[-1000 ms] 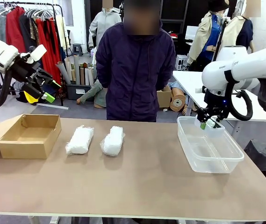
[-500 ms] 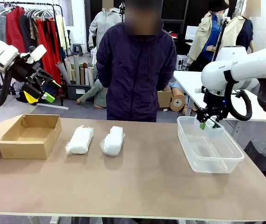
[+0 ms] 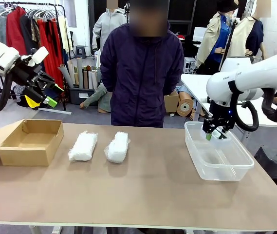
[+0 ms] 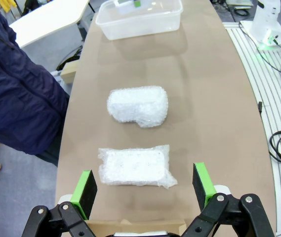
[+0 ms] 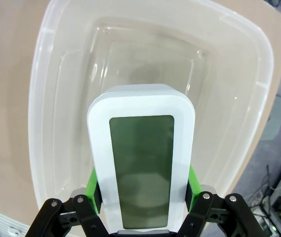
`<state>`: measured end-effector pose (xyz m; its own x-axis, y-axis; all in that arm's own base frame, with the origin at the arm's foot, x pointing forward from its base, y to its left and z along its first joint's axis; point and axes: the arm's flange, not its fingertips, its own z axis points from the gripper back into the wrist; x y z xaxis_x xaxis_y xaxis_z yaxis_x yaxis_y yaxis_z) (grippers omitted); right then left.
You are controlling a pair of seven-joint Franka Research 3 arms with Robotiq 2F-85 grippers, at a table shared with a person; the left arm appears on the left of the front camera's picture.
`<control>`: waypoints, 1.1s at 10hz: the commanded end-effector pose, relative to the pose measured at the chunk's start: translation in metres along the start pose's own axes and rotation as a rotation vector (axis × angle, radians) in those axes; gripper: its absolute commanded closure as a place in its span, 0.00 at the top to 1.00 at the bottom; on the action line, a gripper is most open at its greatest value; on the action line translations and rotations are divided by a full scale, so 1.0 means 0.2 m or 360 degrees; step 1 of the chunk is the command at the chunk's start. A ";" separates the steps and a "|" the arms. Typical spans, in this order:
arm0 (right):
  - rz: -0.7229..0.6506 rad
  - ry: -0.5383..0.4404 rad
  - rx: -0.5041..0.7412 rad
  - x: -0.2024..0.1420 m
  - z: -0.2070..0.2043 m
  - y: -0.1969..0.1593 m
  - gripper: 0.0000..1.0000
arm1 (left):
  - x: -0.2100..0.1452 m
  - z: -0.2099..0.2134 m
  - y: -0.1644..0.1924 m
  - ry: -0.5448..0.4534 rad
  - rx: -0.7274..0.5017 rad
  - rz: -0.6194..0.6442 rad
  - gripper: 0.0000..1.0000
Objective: Separate and place wrapped and unwrapped clocks.
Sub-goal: If the picked Digital clock is wrapped, place it in the Package Box ; if not, place it in the Organizing box.
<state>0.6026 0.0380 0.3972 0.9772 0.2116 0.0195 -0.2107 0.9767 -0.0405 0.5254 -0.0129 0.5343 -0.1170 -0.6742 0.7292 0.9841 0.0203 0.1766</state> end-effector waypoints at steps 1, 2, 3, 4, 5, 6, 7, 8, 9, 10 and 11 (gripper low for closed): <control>-0.0032 -0.0007 -0.0068 0.02 -0.05 0.00 0.00 | 0.01 0.01 0.00 -0.0007 0.0006 -0.0005 1.00; -0.0026 0.0014 -0.0073 0.02 -0.09 0.00 0.00 | 0.01 0.01 0.00 -0.0007 0.0006 -0.0005 1.00; -0.0027 0.0027 -0.0074 0.01 -0.13 -0.01 0.00 | 0.01 0.01 0.00 -0.0007 0.0006 -0.0005 1.00; -0.0024 0.0024 -0.0052 0.00 -0.16 -0.01 0.00 | 0.01 0.01 0.00 -0.0007 0.0006 -0.0005 1.00; -0.0025 0.0009 -0.0027 0.00 -0.19 -0.02 0.00 | 0.01 0.01 0.00 -0.0007 0.0006 -0.0005 1.00; -0.0028 0.0011 -0.0015 -0.01 -0.21 -0.02 0.00 | 0.01 0.01 0.00 -0.0007 0.0006 -0.0005 1.00; -0.0020 0.0021 -0.0013 -0.01 -0.24 -0.02 0.00 | 0.01 0.01 0.00 -0.0007 0.0006 -0.0005 1.00; -0.0016 0.0037 -0.0017 -0.01 -0.28 -0.02 0.00 | 0.01 0.01 0.00 -0.0007 0.0006 -0.0005 1.00; -0.0014 0.0048 -0.0022 -0.01 -0.32 -0.02 0.00 | 0.01 0.01 0.00 -0.0007 0.0006 -0.0005 1.00; -0.0016 0.0043 -0.0023 -0.01 -0.34 -0.02 0.00 | 0.01 0.01 0.00 -0.0007 0.0006 -0.0005 1.00; -0.0010 0.0040 -0.0021 -0.02 -0.35 -0.02 0.00 | 0.01 0.01 0.00 -0.0007 0.0006 -0.0005 1.00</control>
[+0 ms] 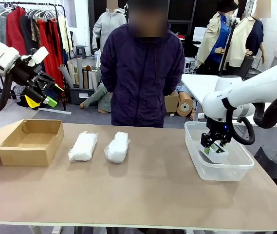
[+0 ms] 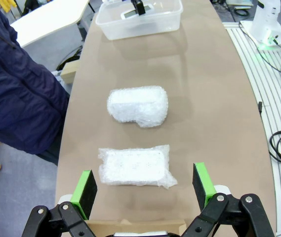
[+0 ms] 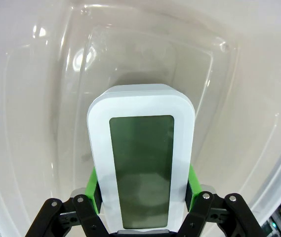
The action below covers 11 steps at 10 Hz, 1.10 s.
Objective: Separate and place wrapped and unwrapped clocks.
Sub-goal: If the picked Digital clock is wrapped, place it in the Package Box ; if not, place it in the Organizing box.
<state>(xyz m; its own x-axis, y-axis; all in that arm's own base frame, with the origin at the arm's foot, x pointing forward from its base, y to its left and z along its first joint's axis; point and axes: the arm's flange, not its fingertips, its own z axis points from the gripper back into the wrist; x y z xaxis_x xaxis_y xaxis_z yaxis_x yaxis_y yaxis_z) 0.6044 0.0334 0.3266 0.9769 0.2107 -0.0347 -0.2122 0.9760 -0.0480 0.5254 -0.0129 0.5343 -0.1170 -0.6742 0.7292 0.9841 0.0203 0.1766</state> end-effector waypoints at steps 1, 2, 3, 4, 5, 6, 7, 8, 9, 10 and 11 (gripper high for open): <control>-0.0002 -0.0039 -0.0018 -0.02 -0.01 -0.01 0.00 | 0.01 0.01 0.00 -0.0007 0.0006 -0.0005 1.00; 0.0004 -0.0028 -0.0021 -0.02 -0.02 -0.01 0.07 | 0.01 0.01 0.00 -0.0007 0.0006 -0.0005 1.00; 0.0009 -0.0020 -0.0026 -0.02 -0.03 -0.01 0.23 | 0.01 0.01 0.00 -0.0007 0.0006 -0.0005 1.00; 0.0010 -0.0011 -0.0027 -0.02 -0.03 -0.01 0.41 | 0.01 0.01 0.00 -0.0007 0.0006 -0.0005 1.00; 0.0012 -0.0003 -0.0025 -0.02 -0.03 -0.01 0.59 | 0.01 0.01 0.00 -0.0007 0.0006 -0.0005 1.00; 0.0015 0.0004 -0.0028 -0.02 -0.03 -0.01 0.77 | 0.01 0.01 0.00 -0.0007 0.0006 -0.0005 1.00; 0.0025 0.0002 -0.0031 -0.03 -0.03 -0.01 0.95 | 0.01 0.01 0.00 -0.0007 0.0006 -0.0005 1.00; 0.0034 -0.0003 -0.0030 -0.03 -0.02 -0.01 1.00 | 0.01 0.01 0.00 -0.0007 0.0006 -0.0005 1.00; 0.0049 -0.0019 -0.0030 -0.04 0.00 -0.01 1.00 | 0.01 0.01 0.00 -0.0007 0.0006 -0.0005 1.00; 0.0075 -0.0019 -0.0018 -0.05 0.02 -0.01 1.00 | 0.01 0.01 0.00 -0.0007 0.0006 -0.0005 1.00; 0.0091 -0.0026 -0.0015 -0.06 0.03 -0.01 1.00 | 0.01 0.01 0.00 -0.0007 0.0006 -0.0005 1.00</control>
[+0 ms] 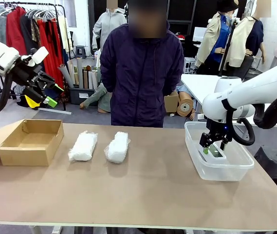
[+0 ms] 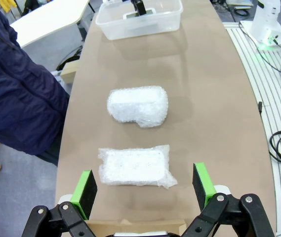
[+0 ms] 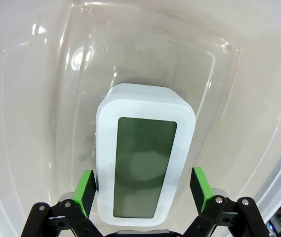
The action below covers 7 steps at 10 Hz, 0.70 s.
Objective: Separate and place wrapped and unwrapped clocks.
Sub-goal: If the picked Digital clock is wrapped, place it in the Package Box ; if not, place it in the Organizing box.
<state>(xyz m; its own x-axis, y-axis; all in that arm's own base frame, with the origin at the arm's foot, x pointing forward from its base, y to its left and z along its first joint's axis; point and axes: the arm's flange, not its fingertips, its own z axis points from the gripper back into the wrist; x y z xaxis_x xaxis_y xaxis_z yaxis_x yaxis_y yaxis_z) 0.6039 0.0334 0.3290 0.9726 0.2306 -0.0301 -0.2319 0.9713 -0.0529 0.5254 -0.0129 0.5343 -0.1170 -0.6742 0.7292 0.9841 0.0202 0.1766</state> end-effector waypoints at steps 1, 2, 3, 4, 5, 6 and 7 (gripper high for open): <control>0.0085 -0.0032 0.0005 -0.07 0.04 -0.01 1.00 | 0.01 0.01 0.00 -0.0007 0.0006 -0.0005 1.00; 0.0110 -0.0052 0.0008 -0.08 0.07 0.00 1.00 | 0.01 0.01 0.00 -0.0007 0.0006 -0.0005 1.00; 0.0133 -0.0073 0.0012 -0.10 0.11 0.00 1.00 | 0.01 0.01 0.00 -0.0007 0.0006 -0.0005 1.00; 0.0140 -0.0112 0.0010 -0.11 0.14 0.00 1.00 | 0.01 0.01 0.00 -0.0007 0.0006 -0.0005 1.00; 0.0147 -0.0134 0.0012 -0.11 0.16 -0.01 1.00 | 0.01 0.01 0.00 -0.0007 0.0006 -0.0005 1.00; 0.0138 -0.0141 0.0024 -0.12 0.17 0.00 1.00 | 0.01 0.01 0.00 -0.0007 0.0006 -0.0005 1.00; 0.0070 -0.0138 0.0028 -0.10 0.17 -0.02 1.00 | 0.01 0.01 0.00 -0.0007 0.0006 -0.0005 1.00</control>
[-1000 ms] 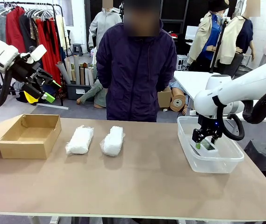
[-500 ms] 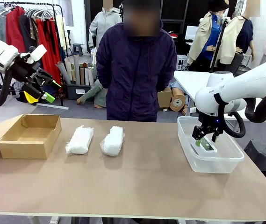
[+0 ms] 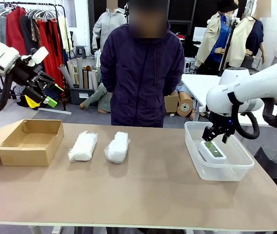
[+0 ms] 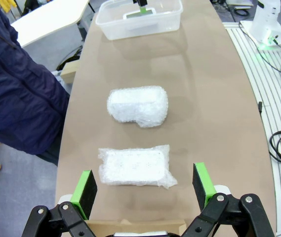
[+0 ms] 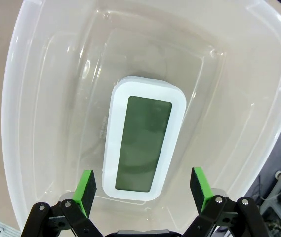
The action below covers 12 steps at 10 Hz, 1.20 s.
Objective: Separate and place wrapped and unwrapped clocks.
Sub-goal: If the picked Digital clock is wrapped, place it in the Package Box ; if not, place it in the Organizing box, then pick up the Digital clock indicated by the person.
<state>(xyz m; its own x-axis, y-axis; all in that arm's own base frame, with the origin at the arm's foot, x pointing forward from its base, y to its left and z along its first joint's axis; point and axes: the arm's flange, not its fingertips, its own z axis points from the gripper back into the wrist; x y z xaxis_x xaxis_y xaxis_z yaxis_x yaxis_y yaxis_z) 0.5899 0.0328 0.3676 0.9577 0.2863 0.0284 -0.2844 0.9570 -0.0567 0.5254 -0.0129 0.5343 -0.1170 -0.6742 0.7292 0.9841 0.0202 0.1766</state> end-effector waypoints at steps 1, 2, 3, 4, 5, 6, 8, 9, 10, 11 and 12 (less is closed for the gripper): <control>0.0013 0.0009 -0.0008 0.00 -0.01 0.01 1.00 | 0.01 0.01 0.00 -0.0007 0.0006 -0.0005 1.00; 0.0013 0.0009 -0.0008 0.00 -0.01 0.01 1.00 | 0.01 0.01 0.00 -0.0007 0.0006 -0.0005 1.00; 0.0013 0.0009 -0.0008 0.00 -0.01 0.01 1.00 | 0.01 0.01 0.00 -0.0007 0.0006 -0.0005 1.00; 0.0013 0.0009 -0.0008 0.00 -0.01 0.01 1.00 | 0.01 0.01 0.00 -0.0007 0.0006 -0.0005 1.00; 0.0013 0.0009 -0.0008 0.00 -0.01 0.01 1.00 | 0.01 0.01 0.00 -0.0007 0.0006 -0.0005 1.00; 0.0013 0.0009 -0.0008 0.00 -0.01 0.01 1.00 | 0.01 0.01 0.00 -0.0007 0.0006 -0.0005 1.00; 0.0004 0.0012 0.0002 0.00 -0.02 0.01 1.00 | 0.01 0.01 0.00 -0.0007 0.0006 -0.0005 1.00; 0.0190 -0.0051 0.0053 -0.02 0.03 0.07 1.00 | 0.01 0.01 0.00 -0.0007 0.0006 -0.0005 1.00; 0.0409 -0.0128 0.0028 -0.02 0.15 0.09 1.00 | 0.01 0.01 0.00 -0.0007 0.0006 -0.0005 1.00; 0.0550 -0.0172 0.0012 -0.03 0.27 0.12 1.00 | 0.01 0.01 0.00 -0.0007 0.0006 -0.0005 1.00; 0.0643 -0.0252 0.0000 -0.04 0.35 0.18 1.00 | 0.01 0.01 0.00 -0.0007 0.0006 -0.0005 1.00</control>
<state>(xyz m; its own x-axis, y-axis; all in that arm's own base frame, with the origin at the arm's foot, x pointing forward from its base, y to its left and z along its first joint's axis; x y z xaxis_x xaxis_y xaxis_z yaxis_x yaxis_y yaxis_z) 0.5814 0.0707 0.4226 0.8137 0.5723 0.1015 -0.5634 0.8196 -0.1042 0.5254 -0.0130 0.5343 -0.1171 -0.6742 0.7292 0.9841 0.0201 0.1766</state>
